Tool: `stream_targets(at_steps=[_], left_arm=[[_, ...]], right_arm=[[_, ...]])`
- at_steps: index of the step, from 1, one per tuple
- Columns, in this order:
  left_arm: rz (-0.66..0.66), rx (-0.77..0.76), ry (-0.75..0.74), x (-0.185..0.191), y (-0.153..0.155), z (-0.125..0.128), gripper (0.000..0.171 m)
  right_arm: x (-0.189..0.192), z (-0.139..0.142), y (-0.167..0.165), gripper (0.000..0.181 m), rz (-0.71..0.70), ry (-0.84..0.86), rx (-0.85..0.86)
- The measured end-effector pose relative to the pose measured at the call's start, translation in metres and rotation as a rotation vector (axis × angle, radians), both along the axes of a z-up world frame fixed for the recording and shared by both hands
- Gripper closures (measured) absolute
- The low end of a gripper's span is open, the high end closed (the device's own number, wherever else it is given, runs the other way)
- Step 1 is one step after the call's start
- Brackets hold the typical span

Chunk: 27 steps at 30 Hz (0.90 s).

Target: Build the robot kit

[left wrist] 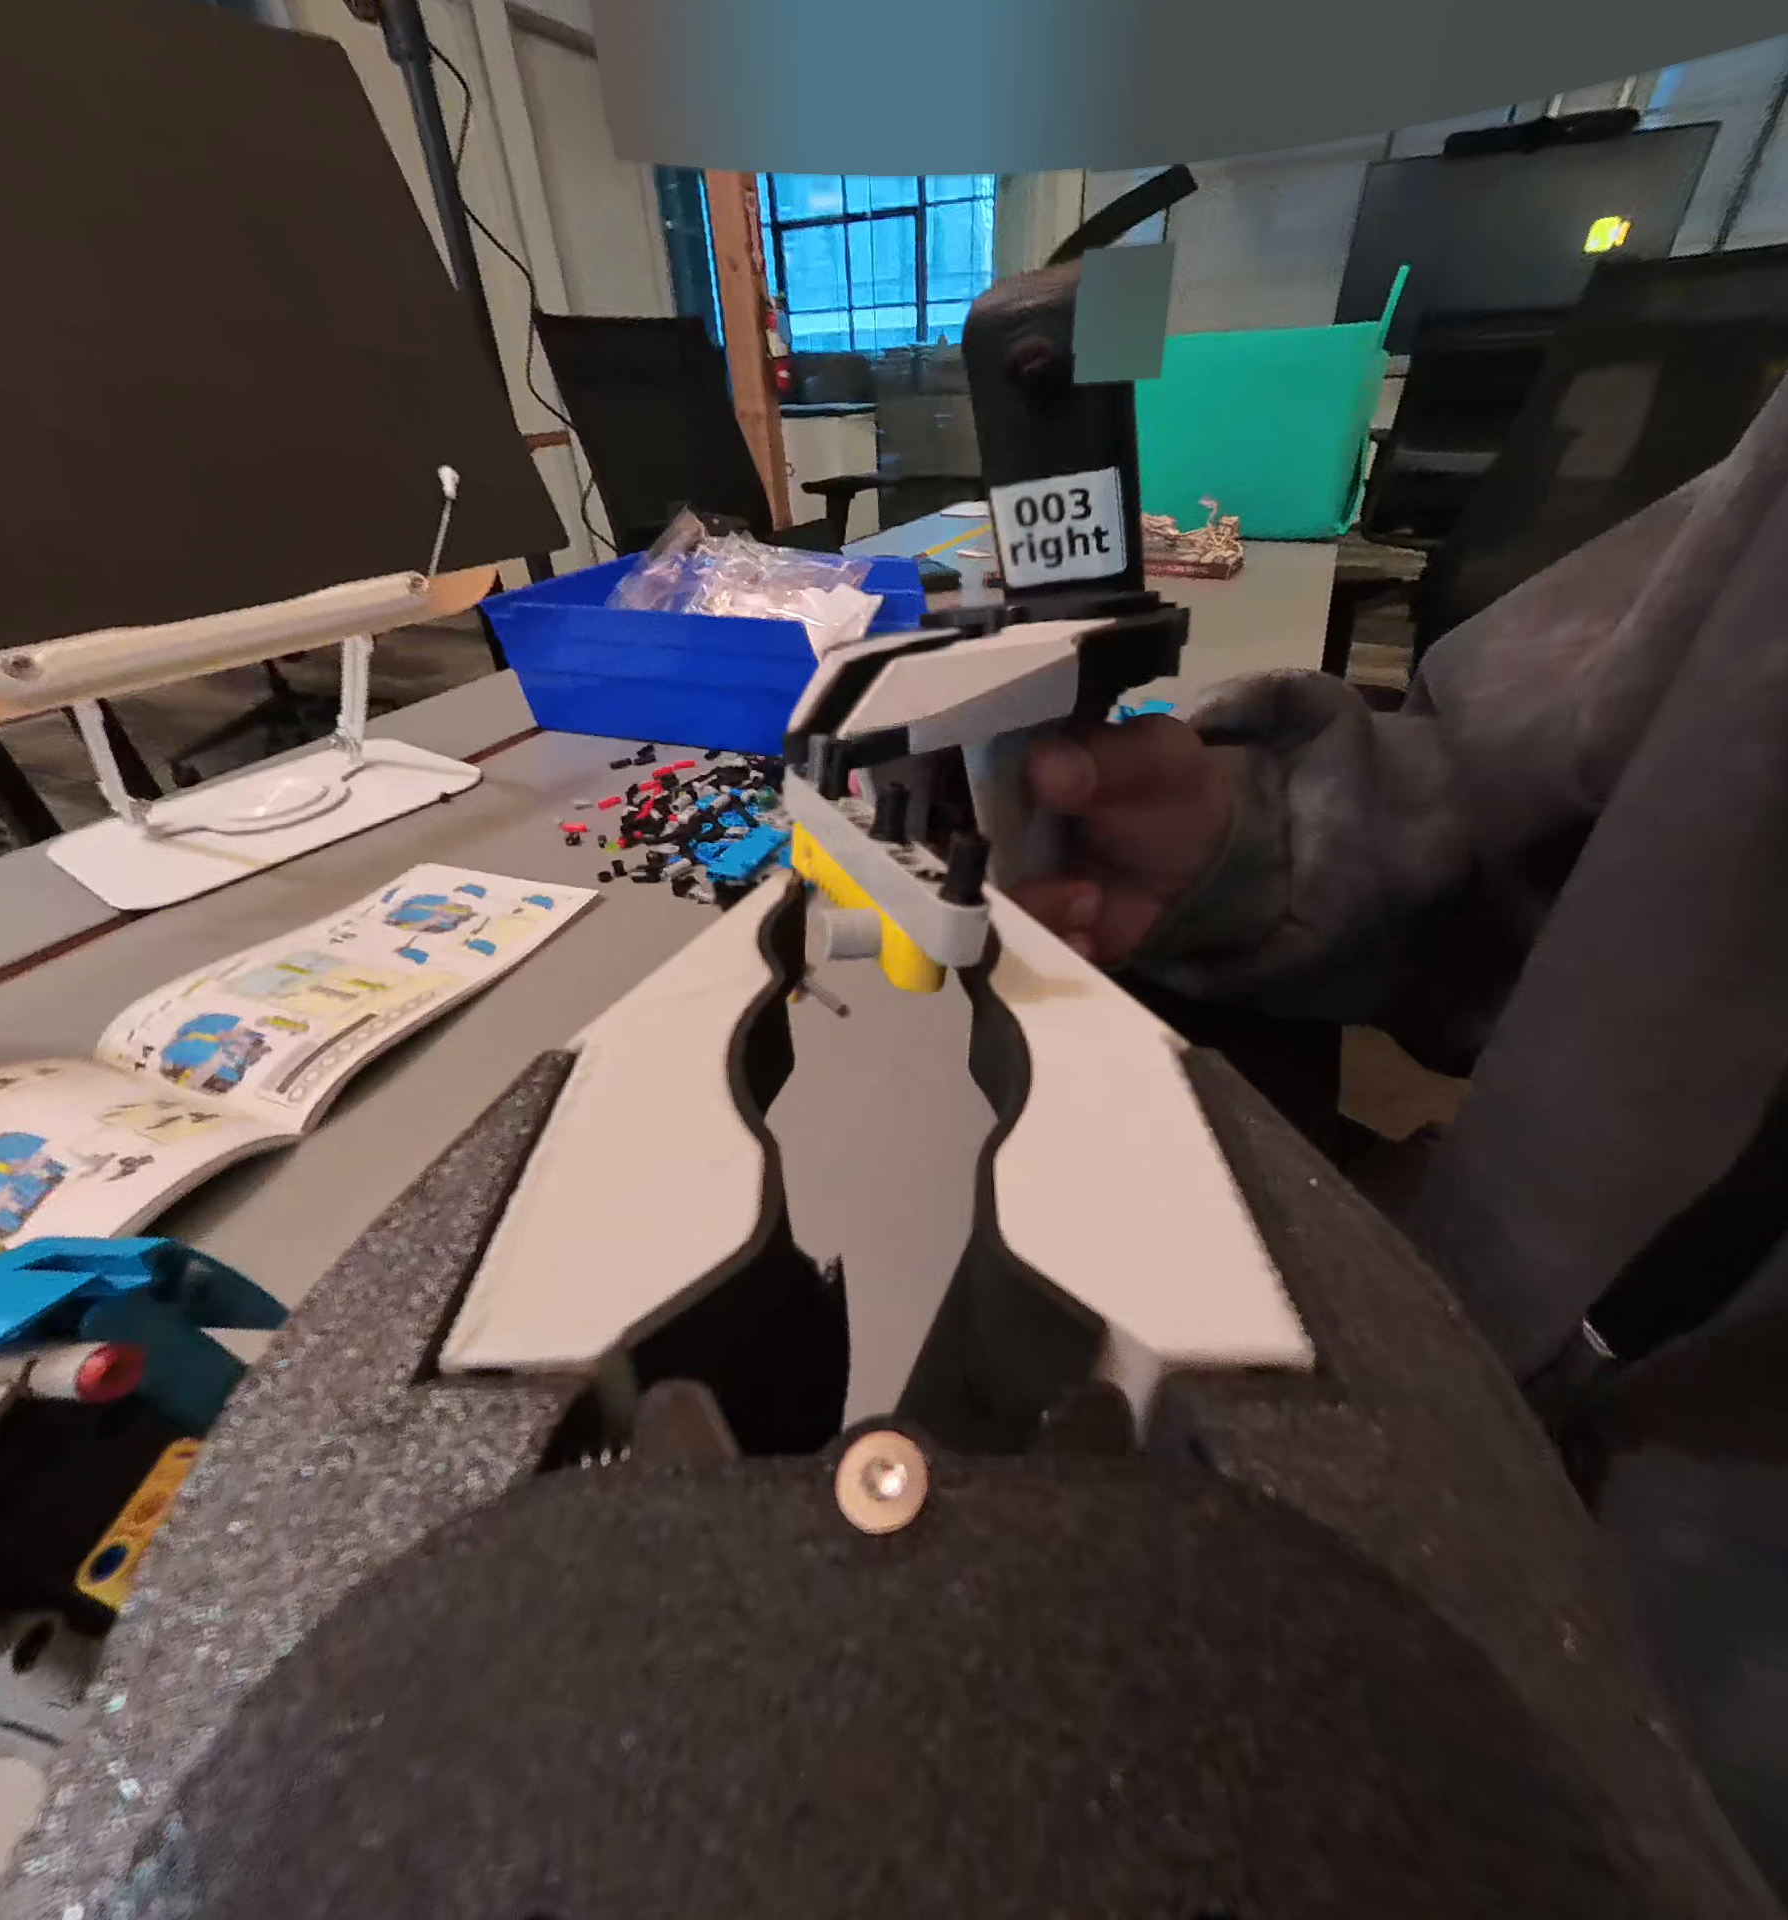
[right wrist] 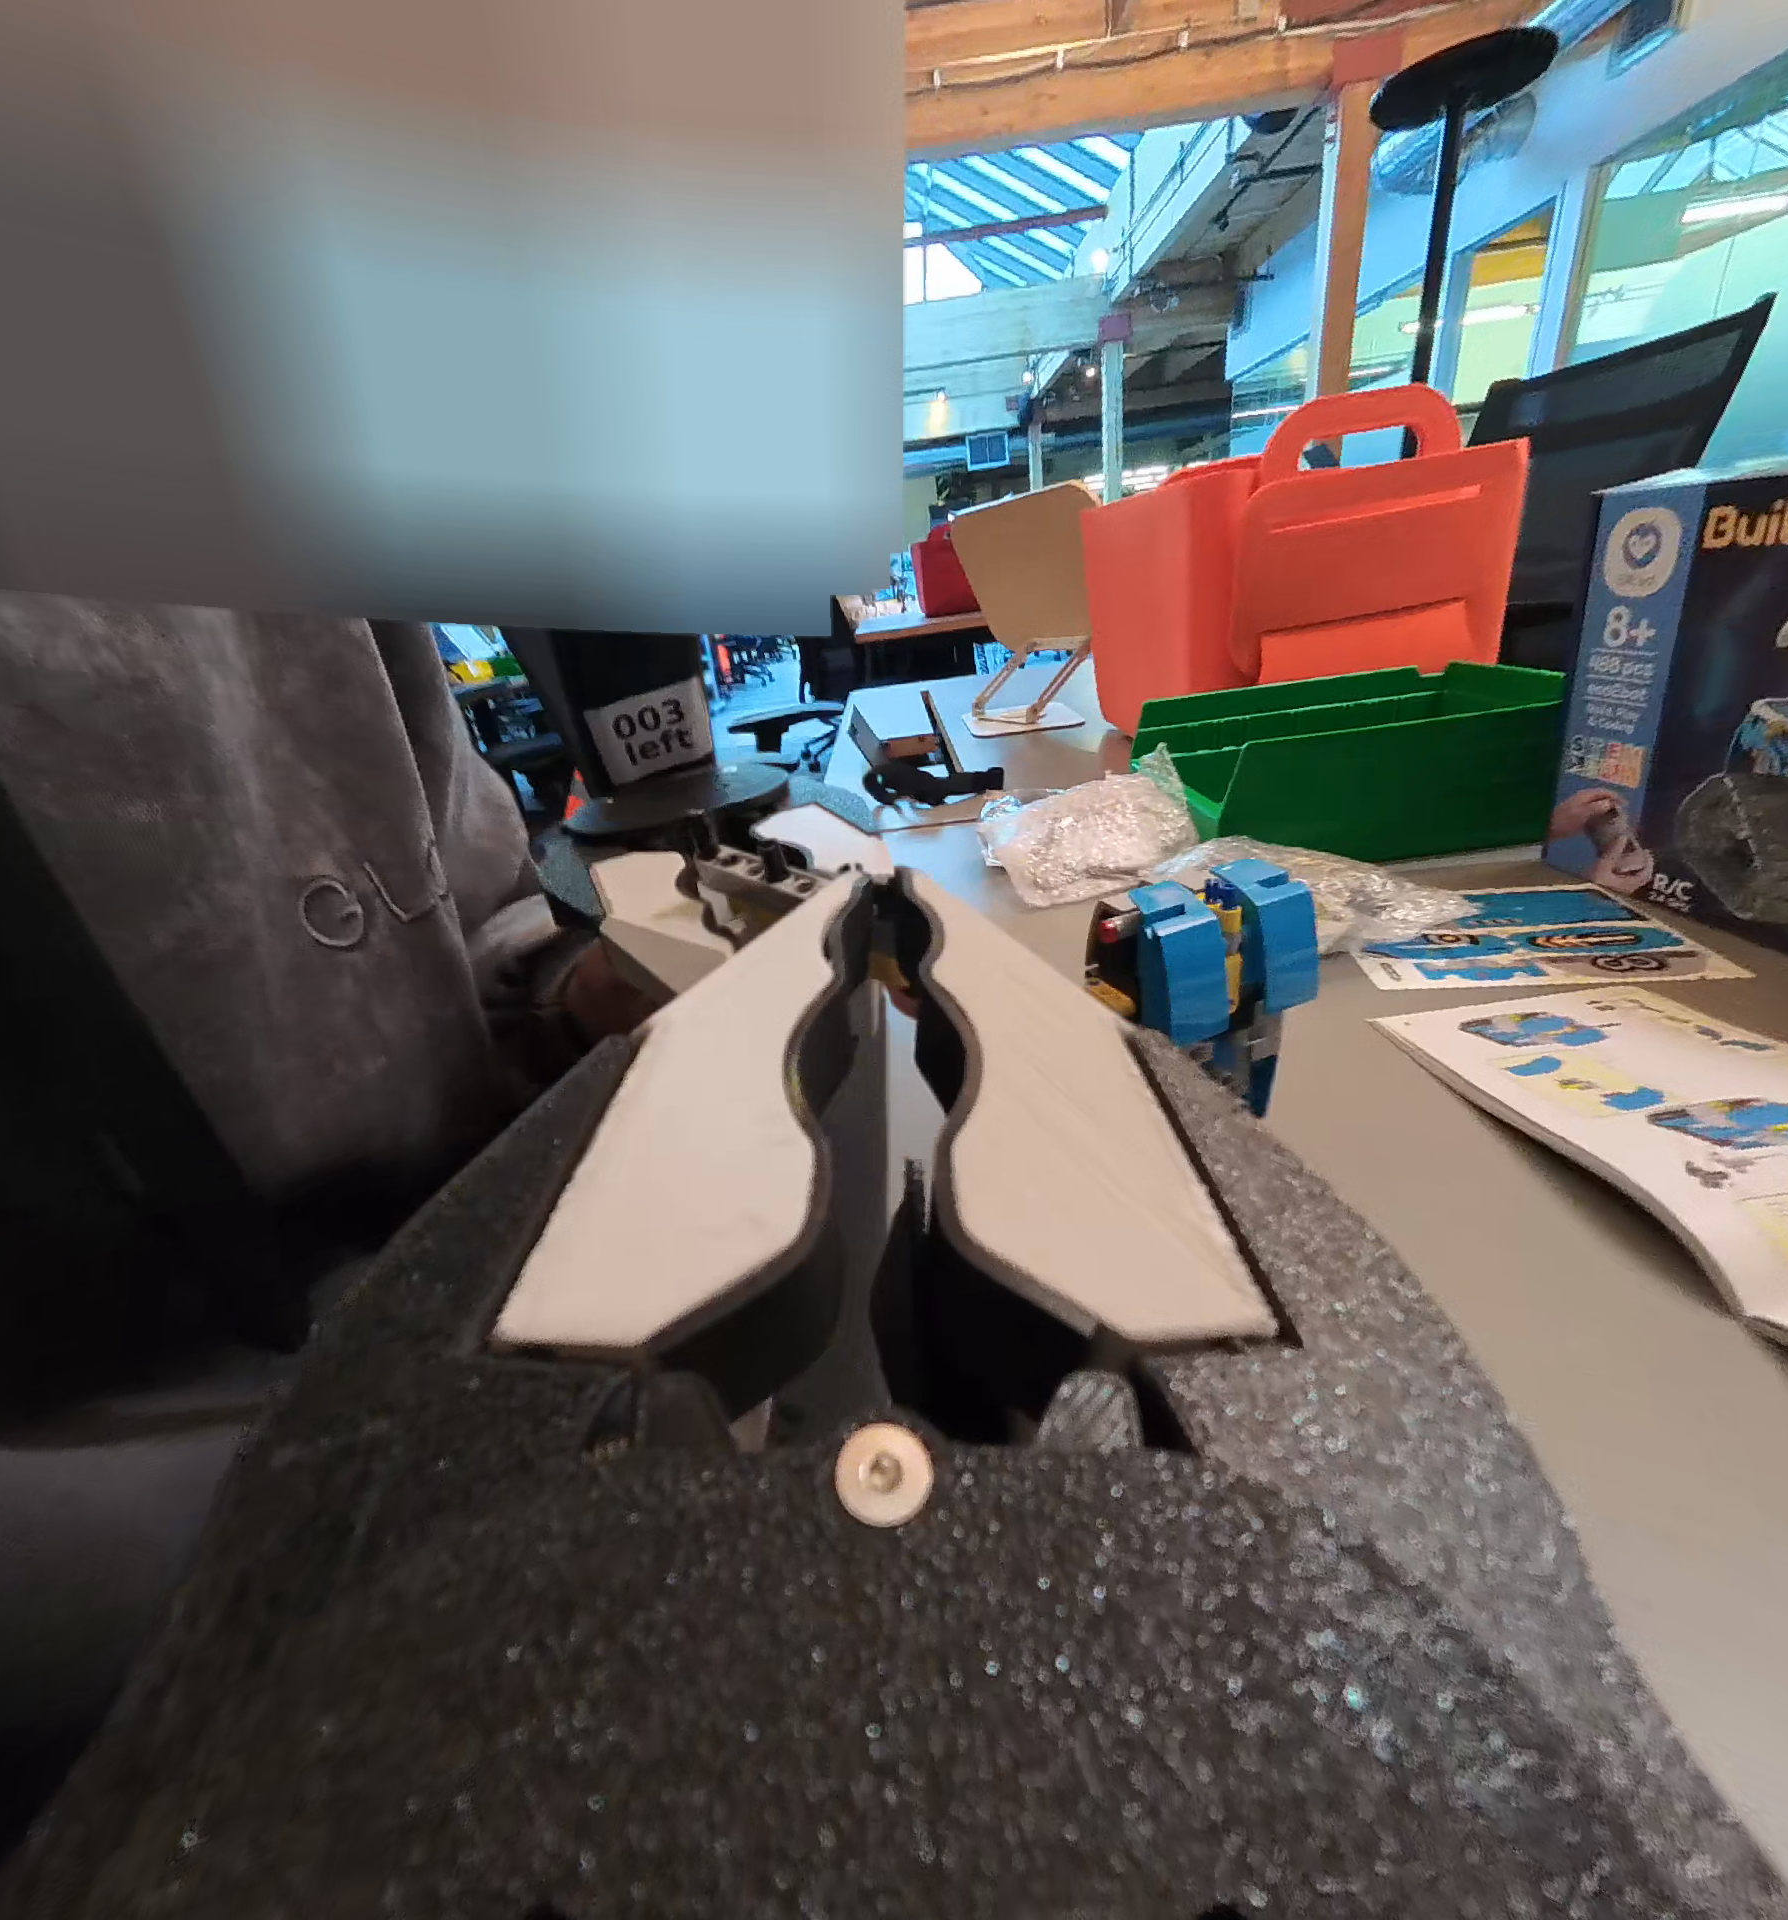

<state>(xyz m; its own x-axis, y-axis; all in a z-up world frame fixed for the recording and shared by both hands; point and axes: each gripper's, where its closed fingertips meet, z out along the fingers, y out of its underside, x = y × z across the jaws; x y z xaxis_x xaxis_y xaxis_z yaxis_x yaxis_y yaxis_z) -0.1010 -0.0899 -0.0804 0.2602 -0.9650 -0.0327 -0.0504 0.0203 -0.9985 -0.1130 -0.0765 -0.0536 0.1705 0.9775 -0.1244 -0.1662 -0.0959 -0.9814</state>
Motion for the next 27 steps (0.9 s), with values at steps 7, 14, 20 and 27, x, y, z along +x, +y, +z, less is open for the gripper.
stream_targets(at_steps=[7, 14, 20, 27], left_arm=[[0.049, 0.004, -0.092, -0.007, 0.010, 0.009, 0.171], [0.036, -0.002, -0.135, -0.005, 0.009, 0.011, 0.147], [0.109, -0.044, -0.200, -0.006, 0.020, 0.017, 0.131], [0.106, -0.042, -0.190, -0.005, 0.020, 0.019, 0.164]], right_arm=[[0.001, 0.004, 0.002, 0.178, 0.126, 0.154, -0.233], [0.005, 0.004, 0.009, 0.178, 0.143, 0.206, -0.322], [0.005, 0.000, 0.014, 0.178, 0.113, 0.201, -0.343], [0.000, -0.004, 0.012, 0.177, 0.093, 0.158, -0.313]])
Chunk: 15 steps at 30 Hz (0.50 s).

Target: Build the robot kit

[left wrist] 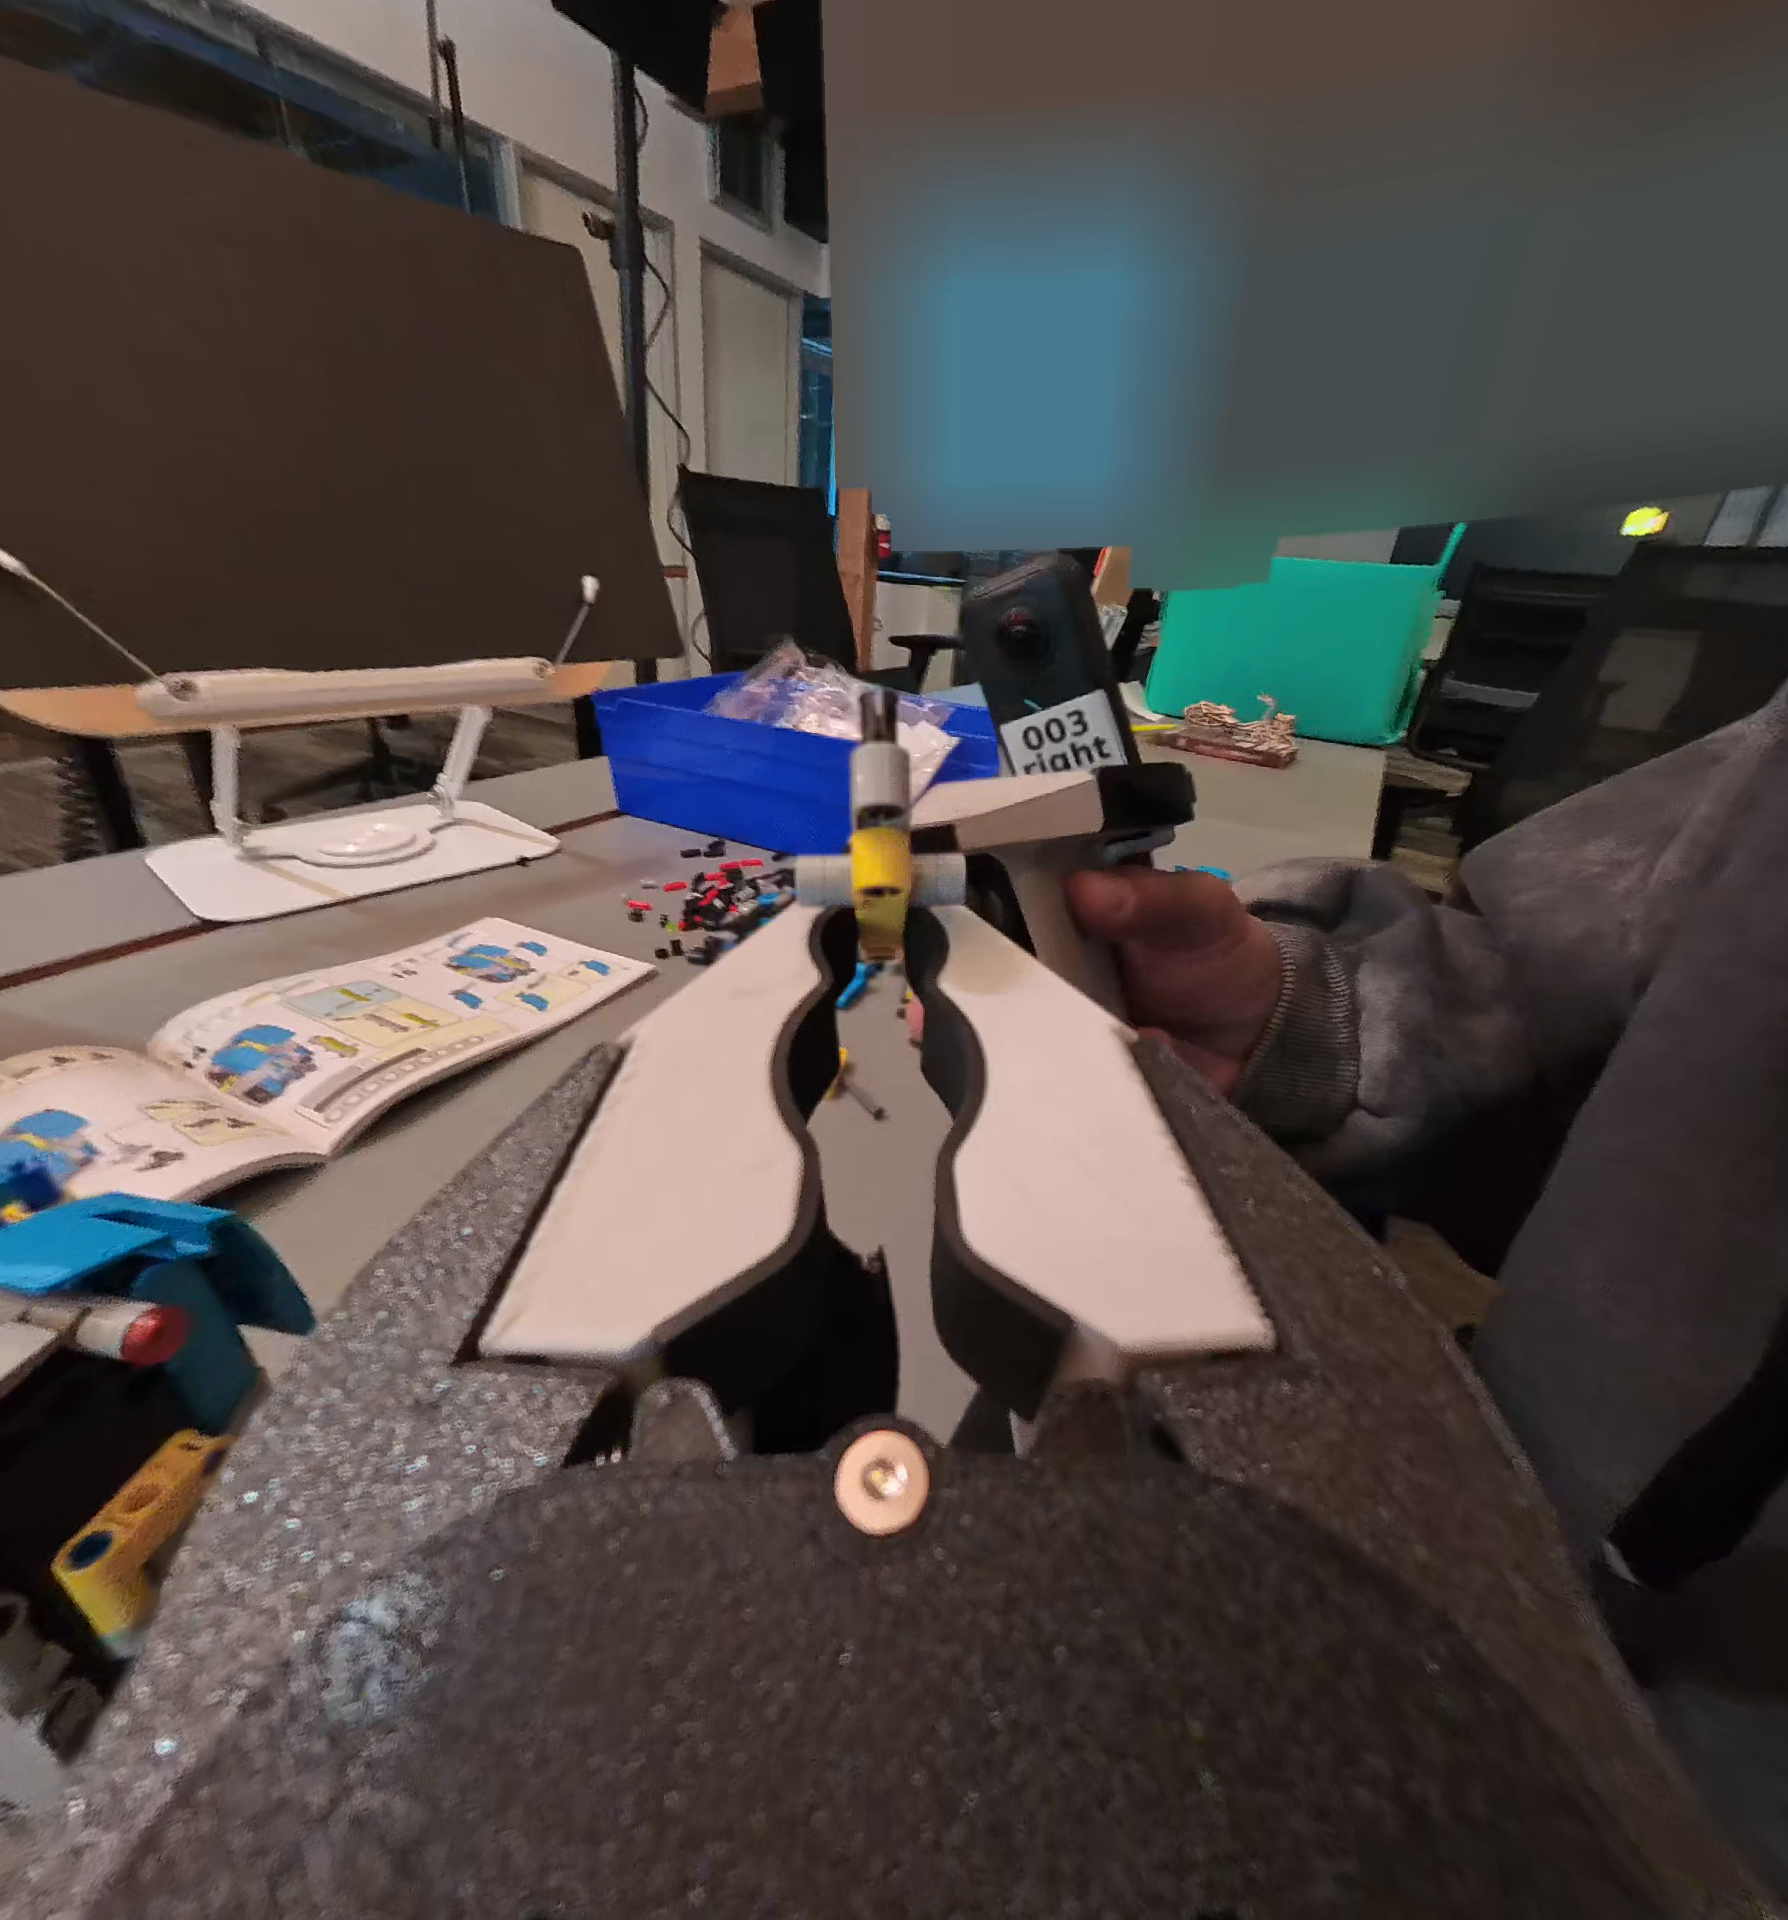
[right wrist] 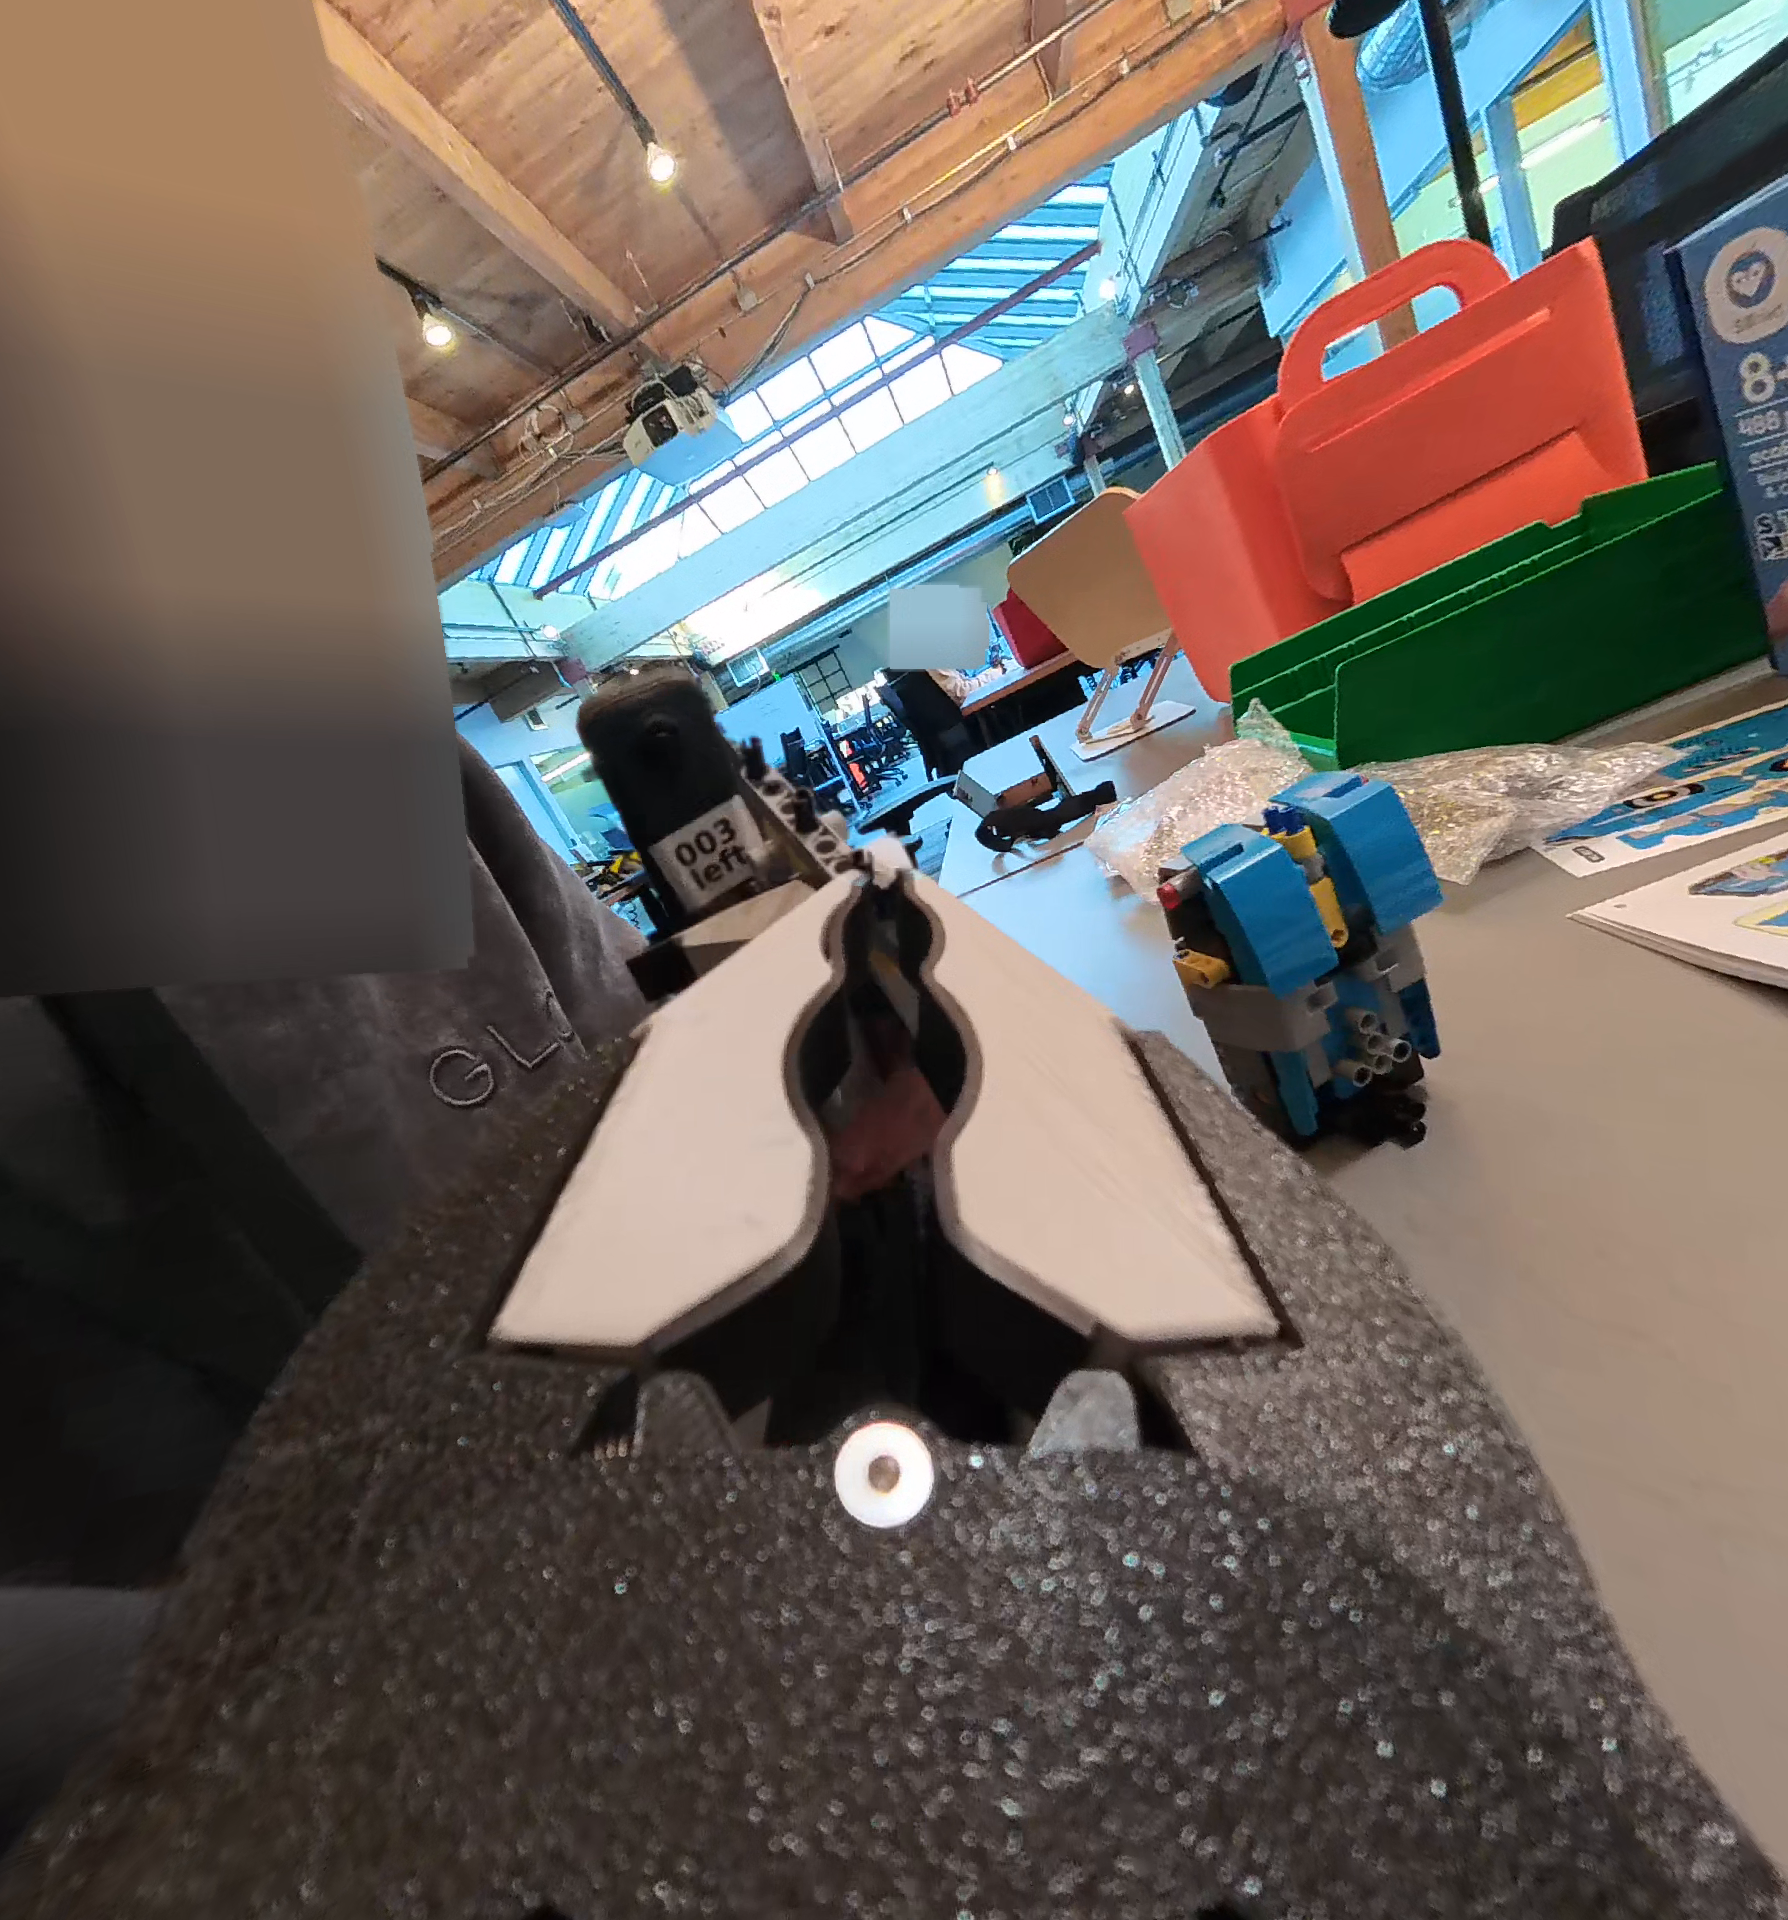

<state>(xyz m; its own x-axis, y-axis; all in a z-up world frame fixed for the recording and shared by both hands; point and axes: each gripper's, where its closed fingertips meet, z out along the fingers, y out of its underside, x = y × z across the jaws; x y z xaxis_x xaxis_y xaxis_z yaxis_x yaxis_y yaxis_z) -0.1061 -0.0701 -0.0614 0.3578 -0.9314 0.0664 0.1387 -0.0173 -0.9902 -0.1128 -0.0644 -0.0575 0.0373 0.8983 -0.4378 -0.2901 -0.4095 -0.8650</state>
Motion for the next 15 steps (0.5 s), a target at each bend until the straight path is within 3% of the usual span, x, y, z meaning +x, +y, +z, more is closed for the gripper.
stream_targets(at_steps=[6, 15], left_arm=[[-0.067, -0.044, -0.059, -0.002, -0.005, 0.005, 0.165], [-0.027, 0.058, -0.111, 0.001, -0.014, 0.013, 0.164]], right_arm=[[-0.002, 0.005, -0.004, 0.177, -0.022, 0.002, 0.067], [-0.002, 0.013, -0.013, 0.178, 0.072, 0.081, 0.020]])
